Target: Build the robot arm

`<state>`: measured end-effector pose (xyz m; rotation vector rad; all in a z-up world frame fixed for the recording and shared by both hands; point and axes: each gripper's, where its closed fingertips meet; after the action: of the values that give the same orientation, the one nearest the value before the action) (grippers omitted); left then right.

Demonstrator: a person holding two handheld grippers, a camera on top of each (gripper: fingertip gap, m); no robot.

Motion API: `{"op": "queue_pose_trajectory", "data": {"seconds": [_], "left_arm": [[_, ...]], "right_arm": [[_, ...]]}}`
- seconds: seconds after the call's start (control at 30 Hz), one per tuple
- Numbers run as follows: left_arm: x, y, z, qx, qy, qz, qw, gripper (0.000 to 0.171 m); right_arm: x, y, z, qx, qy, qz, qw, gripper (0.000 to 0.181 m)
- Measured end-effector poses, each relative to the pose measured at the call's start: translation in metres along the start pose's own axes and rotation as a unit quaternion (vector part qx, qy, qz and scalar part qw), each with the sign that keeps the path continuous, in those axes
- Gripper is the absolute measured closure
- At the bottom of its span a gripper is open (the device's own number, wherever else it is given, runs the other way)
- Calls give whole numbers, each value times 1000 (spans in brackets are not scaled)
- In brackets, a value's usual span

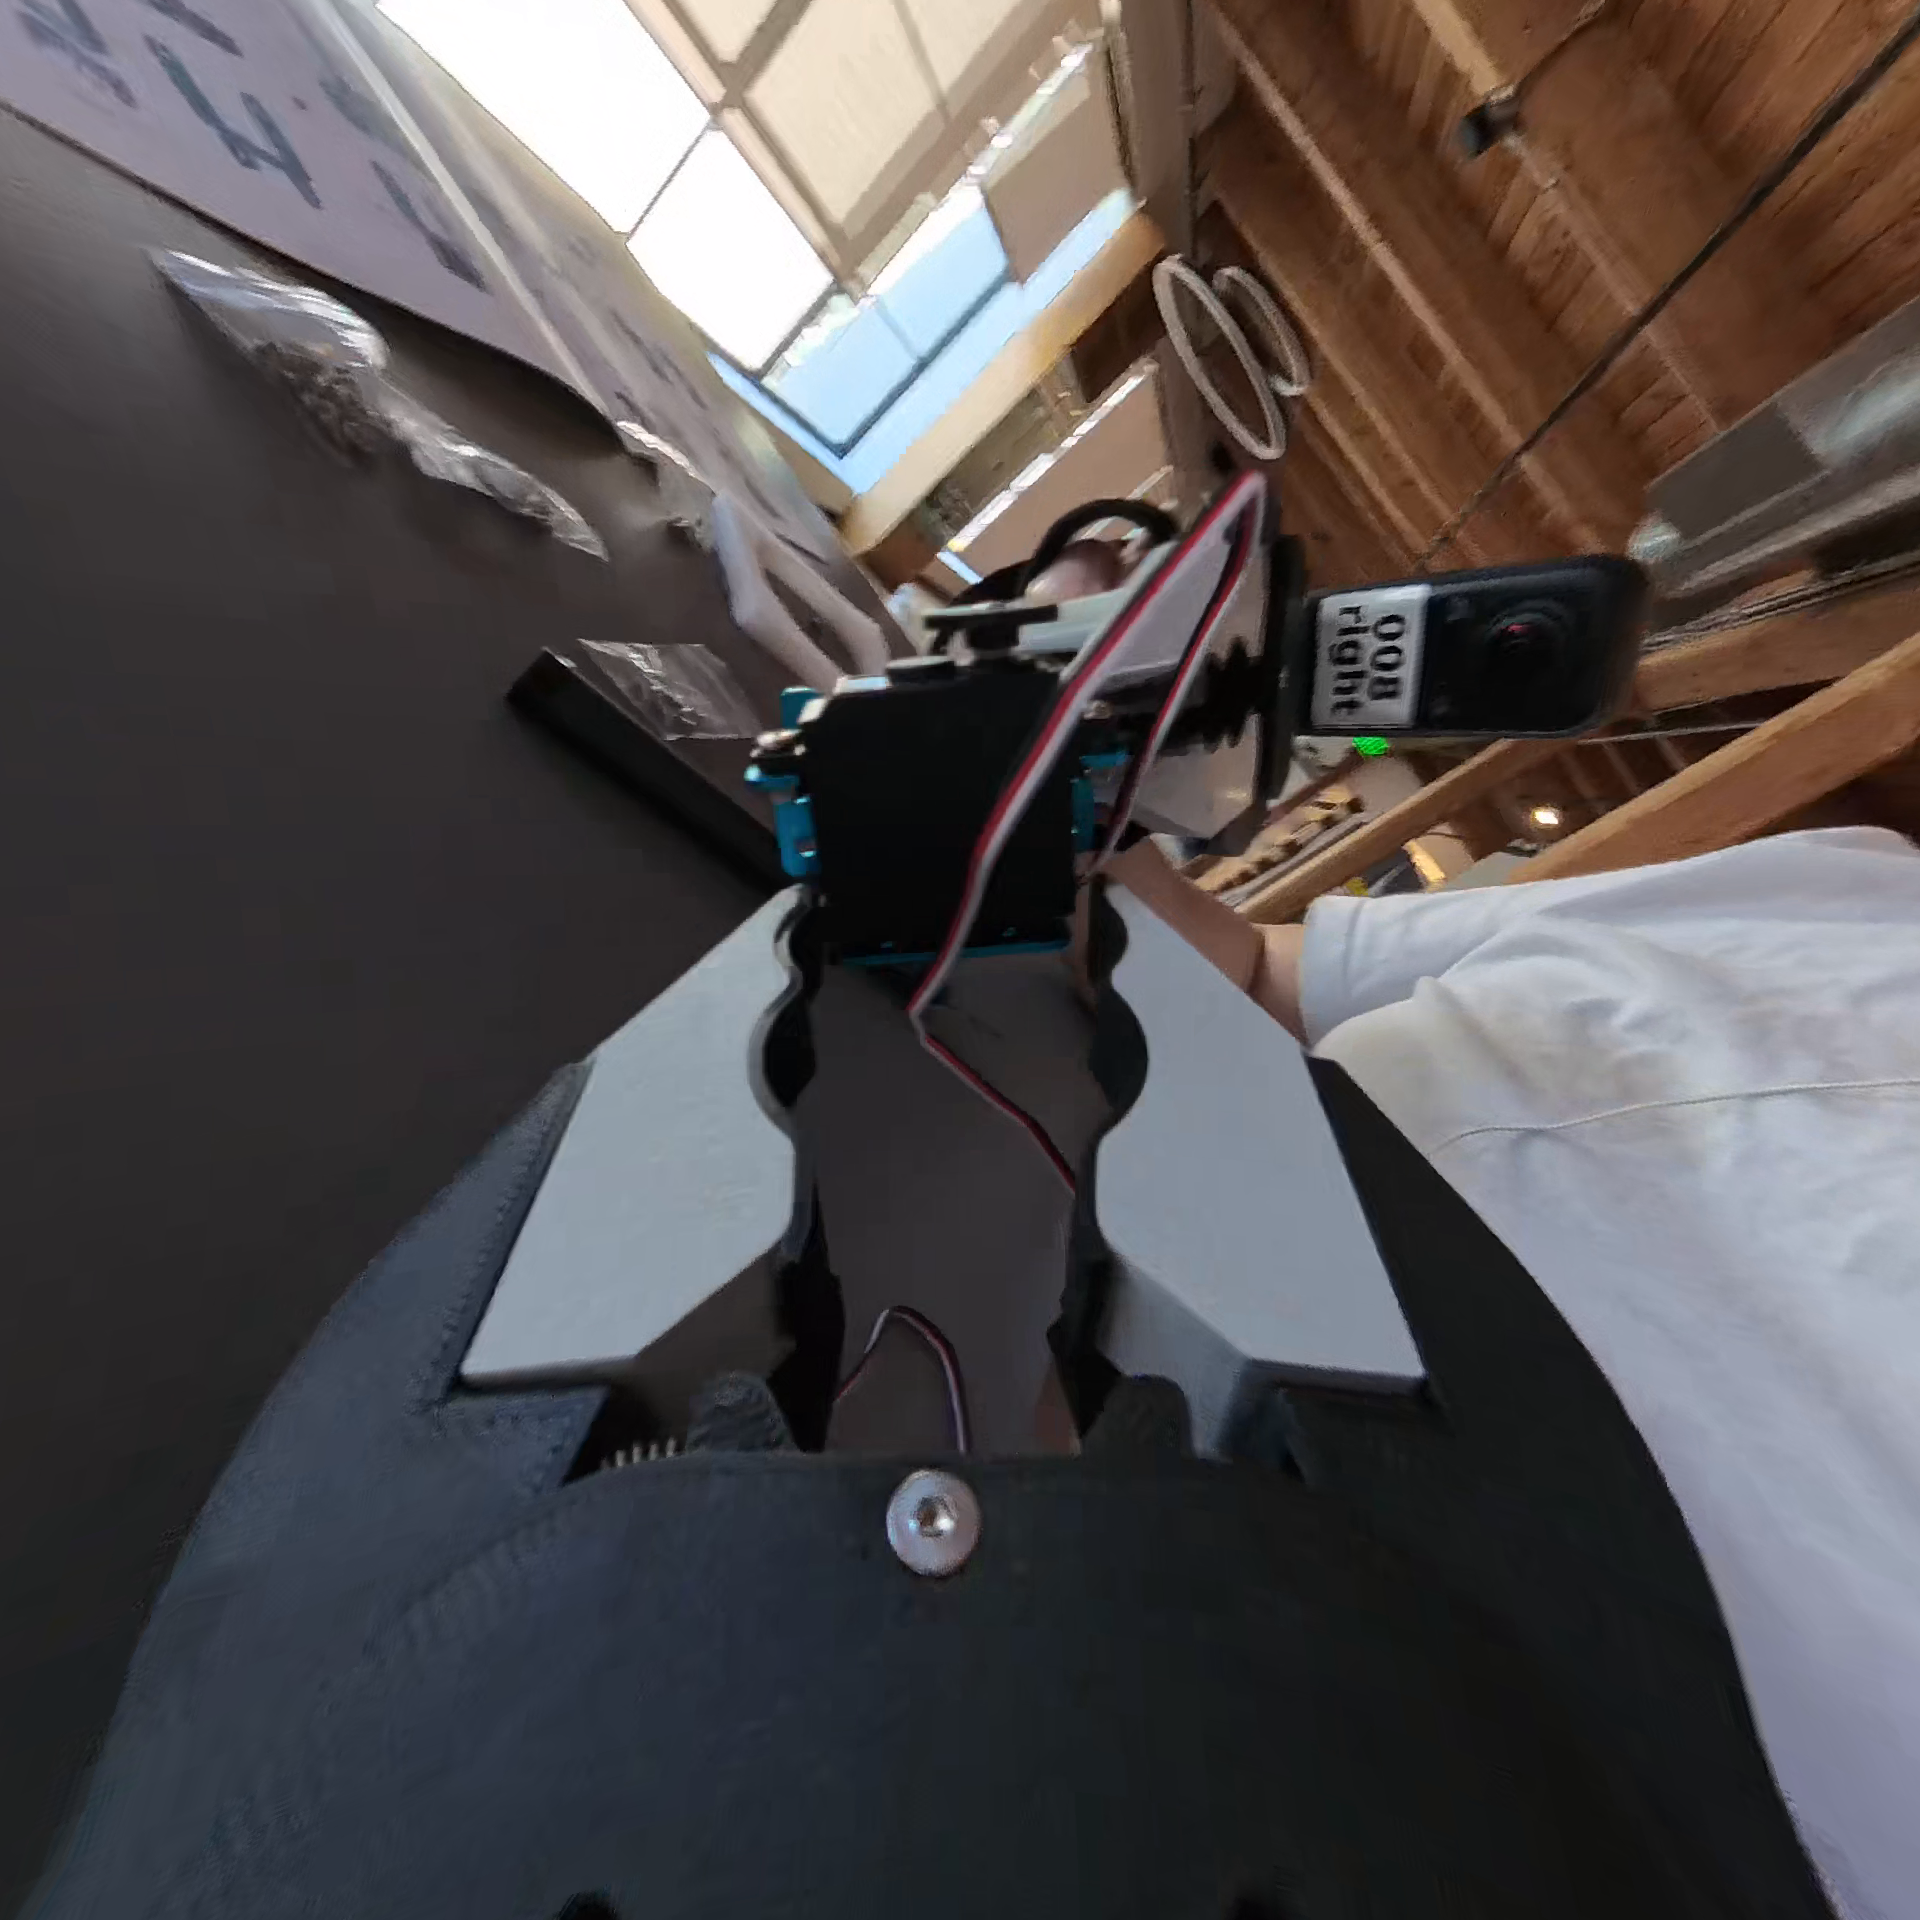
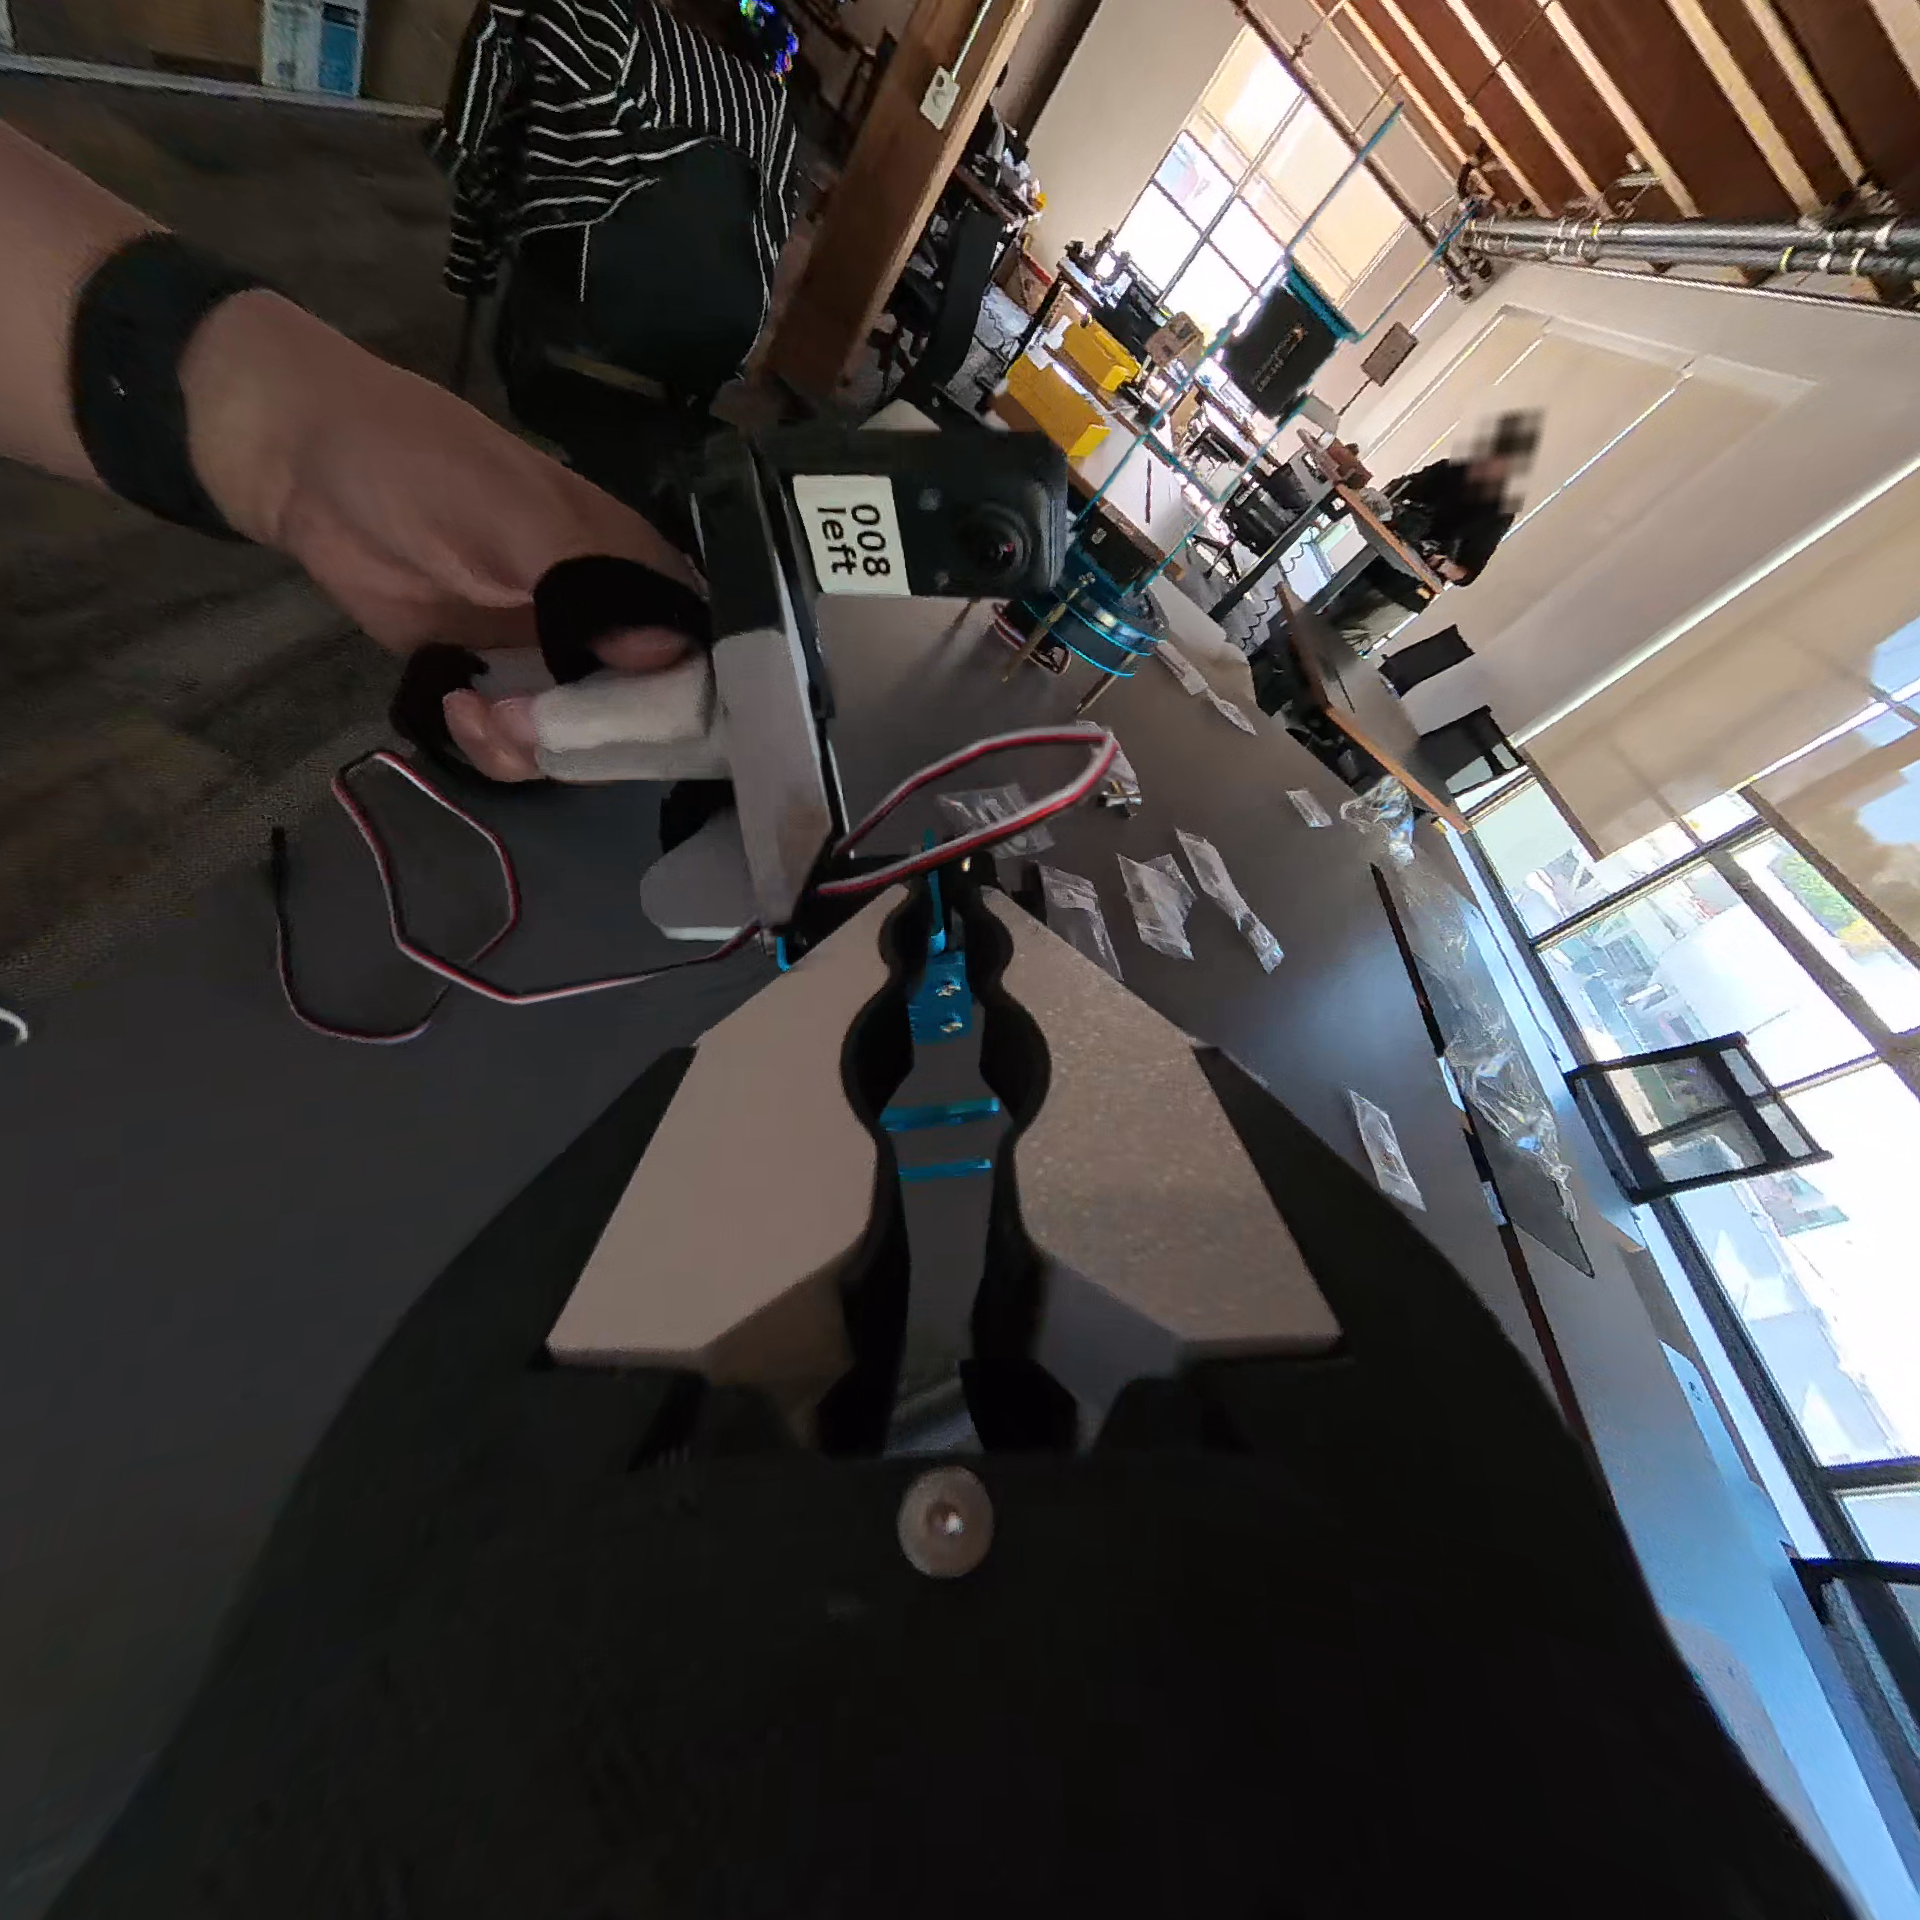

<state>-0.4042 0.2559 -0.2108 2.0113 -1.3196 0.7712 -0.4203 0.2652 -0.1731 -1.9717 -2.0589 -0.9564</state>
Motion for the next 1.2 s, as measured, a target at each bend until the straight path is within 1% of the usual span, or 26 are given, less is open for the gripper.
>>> {"op": "queue_pose_trajectory", "data": {"seconds": [0.07,0.1,0.17,0.2,0.3,0.37,0.53,0.6,0.63,0.7,0.77,0.83,0.9,0.97,1.03,1.1,1.13,1.2], "left_arm": [[-2,2,0,-4,5,2,1000,122],[-3,2,0,-4,-8,-8,1000,122],[-7,3,3,-11,-57,-45,997,124],[-12,4,3,-16,-90,-77,993,124],[-32,11,2,-50,-193,-182,963,124],[-40,15,3,-77,-240,-222,942,124],[-55,20,11,-123,-277,-263,916,124],[-64,25,15,-138,-292,-285,902,124],[-67,28,17,-144,-301,-295,895,124],[-69,31,17,-145,-313,-301,889,124],[-71,36,16,-151,-321,-310,882,124],[-73,39,13,-160,-335,-326,870,124],[-74,39,10,-172,-356,-342,852,124],[-75,39,7,-185,-383,-365,828,124],[-75,39,4,-200,-416,-392,796,124],[-75,37,1,-213,-446,-413,765,123],[-74,36,0,-219,-457,-424,751,123],[-73,32,-1,-228,-472,-436,732,123]], "right_arm": [[0,-2,0,0,-1,6,1000,176],[0,-2,1,1,-5,4,1000,176],[-3,-2,2,7,-9,1,1000,176],[-4,-3,4,5,-8,2,1000,176],[-8,-10,18,-26,-4,7,1000,175],[-11,-14,25,-43,2,4,999,175],[-20,-18,41,-60,-13,-24,998,173],[-22,-16,44,-58,-21,-36,997,168],[-22,-15,46,-55,-24,-40,997,167],[-22,-12,50,-57,-37,-52,996,165],[-16,-7,56,-66,-49,-44,996,163],[-9,-3,63,-80,-68,-38,994,163],[6,2,76,-108,-107,-5,988,159],[25,10,93,-150,-149,48,976,155],[42,22,109,-199,-178,111,957,154],[52,36,129,-256,-215,168,927,153],[52,38,135,-268,-233,179,918,151],[51,35,139,-258,-253,189,913,151]]}}
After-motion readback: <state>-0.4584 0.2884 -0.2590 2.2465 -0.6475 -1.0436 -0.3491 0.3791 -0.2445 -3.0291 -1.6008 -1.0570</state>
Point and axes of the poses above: each gripper's, where its closed fingertips meet, y back along the fingers, z out of its underside, x = y × z across the jaws, and after that the axes turned 13 degrees about -z, right-handed
